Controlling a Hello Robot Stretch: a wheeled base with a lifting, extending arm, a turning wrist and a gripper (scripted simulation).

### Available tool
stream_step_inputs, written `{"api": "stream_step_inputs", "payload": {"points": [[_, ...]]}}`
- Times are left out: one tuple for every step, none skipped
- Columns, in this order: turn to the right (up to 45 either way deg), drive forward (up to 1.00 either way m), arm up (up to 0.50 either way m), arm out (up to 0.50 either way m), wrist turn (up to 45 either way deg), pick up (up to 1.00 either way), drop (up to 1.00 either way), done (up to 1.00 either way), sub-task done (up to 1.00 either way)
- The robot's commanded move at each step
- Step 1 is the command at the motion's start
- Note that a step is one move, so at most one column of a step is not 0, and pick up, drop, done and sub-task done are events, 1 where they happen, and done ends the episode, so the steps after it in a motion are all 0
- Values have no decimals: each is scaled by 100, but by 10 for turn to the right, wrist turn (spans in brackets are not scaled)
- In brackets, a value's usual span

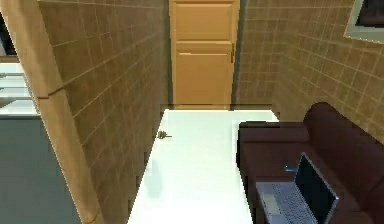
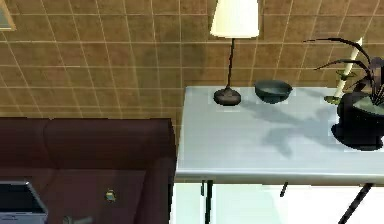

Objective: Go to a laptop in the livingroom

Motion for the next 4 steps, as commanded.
{"api": "stream_step_inputs", "payload": {"points": [[-180,0,0,0,0,0,0,0,0],[0,10,0,0,0,0,0,0,0],[450,0,0,0,0,0,0,0,0],[0,0,0,0,0,0,0,100,0]]}}
